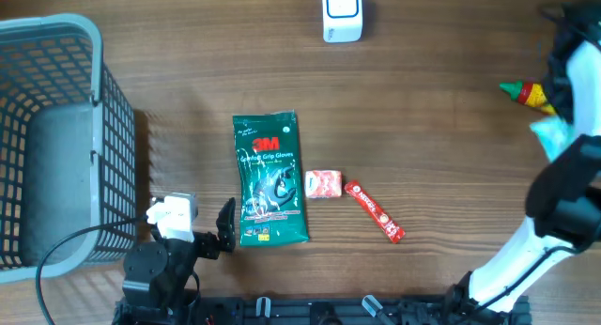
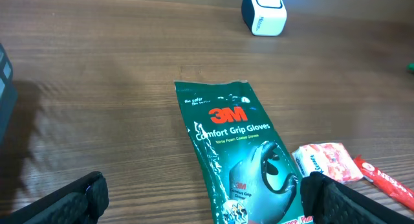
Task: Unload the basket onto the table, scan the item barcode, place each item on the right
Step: 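Carry the wipes pack right and drop it near the Sriracha, then reach the right gripper to the red Nescafe stick and grasp it, then lift the Nescafe stick and hold it at the scanner with right gripper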
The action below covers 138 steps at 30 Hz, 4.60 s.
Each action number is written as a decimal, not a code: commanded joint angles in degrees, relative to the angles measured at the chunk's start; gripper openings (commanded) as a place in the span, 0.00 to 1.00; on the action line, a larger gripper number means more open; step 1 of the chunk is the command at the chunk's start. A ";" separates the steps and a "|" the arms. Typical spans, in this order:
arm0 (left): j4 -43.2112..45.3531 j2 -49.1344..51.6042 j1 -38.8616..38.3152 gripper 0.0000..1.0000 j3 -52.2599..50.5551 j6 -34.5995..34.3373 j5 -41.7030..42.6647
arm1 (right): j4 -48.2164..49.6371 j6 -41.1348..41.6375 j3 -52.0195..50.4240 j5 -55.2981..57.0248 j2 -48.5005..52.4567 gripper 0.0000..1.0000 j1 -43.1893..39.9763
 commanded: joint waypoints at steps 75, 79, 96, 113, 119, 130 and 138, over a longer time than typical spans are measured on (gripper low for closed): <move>0.15 -0.37 -0.13 1.00 -0.04 1.11 0.87 | 34.32 -42.66 -48.96 -82.05 -20.28 0.05 47.56; 0.15 -0.37 -0.13 1.00 -0.04 1.11 0.87 | 34.47 -53.00 -49.27 -108.93 -20.28 0.05 42.77; 0.15 -0.35 -0.13 1.00 -0.04 1.11 0.87 | 43.06 -2.54 -49.27 -126.22 -20.28 0.04 42.29; 0.15 -0.35 -0.13 1.00 -0.04 1.11 0.87 | 45.72 0.44 -49.27 -126.22 -20.28 0.04 42.29; 0.15 -0.37 -0.13 1.00 -0.04 1.11 0.87 | 46.25 0.02 -49.27 -126.16 -20.28 0.04 42.29; 0.15 -0.35 -0.13 1.00 -0.04 1.11 0.87 | 63.30 -2.05 -49.27 -114.53 -20.28 0.04 42.29; 0.15 -0.35 -0.13 1.00 -0.04 1.11 0.87 | 77.18 -8.83 -49.27 -100.30 -20.28 0.04 42.29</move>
